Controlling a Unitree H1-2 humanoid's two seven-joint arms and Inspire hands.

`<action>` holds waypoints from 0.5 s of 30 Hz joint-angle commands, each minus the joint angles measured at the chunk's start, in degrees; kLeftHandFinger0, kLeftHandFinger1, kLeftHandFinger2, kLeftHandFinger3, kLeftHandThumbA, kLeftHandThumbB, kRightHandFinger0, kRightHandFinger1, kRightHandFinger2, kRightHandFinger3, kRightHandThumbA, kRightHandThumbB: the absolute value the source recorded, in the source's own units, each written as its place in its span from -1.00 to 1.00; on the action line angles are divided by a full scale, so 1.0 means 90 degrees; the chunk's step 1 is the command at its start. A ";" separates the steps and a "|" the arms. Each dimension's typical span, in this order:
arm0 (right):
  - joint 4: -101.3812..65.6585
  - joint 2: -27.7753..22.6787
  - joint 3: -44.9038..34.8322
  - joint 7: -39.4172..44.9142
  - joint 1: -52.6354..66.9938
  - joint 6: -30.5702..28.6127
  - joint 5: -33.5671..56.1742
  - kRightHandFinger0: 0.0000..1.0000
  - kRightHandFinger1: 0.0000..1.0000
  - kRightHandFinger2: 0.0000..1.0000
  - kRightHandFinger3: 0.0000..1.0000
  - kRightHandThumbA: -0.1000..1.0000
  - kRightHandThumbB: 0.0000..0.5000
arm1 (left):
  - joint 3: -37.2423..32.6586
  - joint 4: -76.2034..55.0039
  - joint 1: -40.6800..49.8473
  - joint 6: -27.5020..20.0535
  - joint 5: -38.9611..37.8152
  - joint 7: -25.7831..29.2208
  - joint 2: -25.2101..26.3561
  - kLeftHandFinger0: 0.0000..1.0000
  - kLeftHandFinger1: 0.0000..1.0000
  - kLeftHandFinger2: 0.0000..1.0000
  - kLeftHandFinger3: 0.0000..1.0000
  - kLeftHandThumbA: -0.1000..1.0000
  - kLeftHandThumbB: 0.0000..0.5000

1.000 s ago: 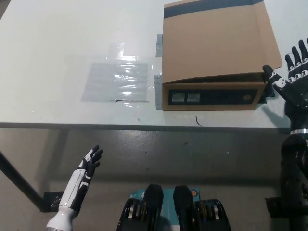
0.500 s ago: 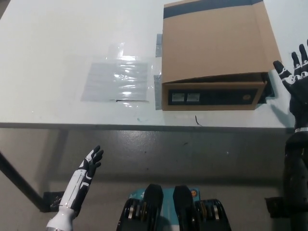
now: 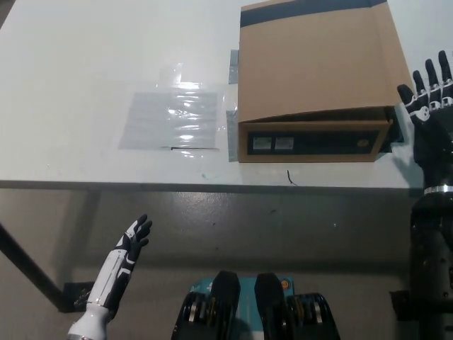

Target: A small storage box is placed at the center of the table and the robot uses its right hand to slide under its lid and push it upwards to open it

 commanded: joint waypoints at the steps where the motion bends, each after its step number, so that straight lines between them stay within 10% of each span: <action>1: -0.0060 0.0047 -0.0017 0.0245 -0.0334 0.0101 0.0271 1.00 1.00 1.00 1.00 1.00 0.21 | 0.0033 -0.0154 -0.0114 -0.0152 -0.0002 -0.0049 0.0108 1.00 1.00 1.00 1.00 1.00 1.00; 15: 0.0280 0.0075 -0.0064 0.0341 -0.0360 -0.0014 0.0412 1.00 1.00 1.00 1.00 1.00 0.19 | 0.0040 -0.0119 -0.0132 -0.0162 -0.0054 -0.0066 0.0107 1.00 1.00 1.00 1.00 1.00 1.00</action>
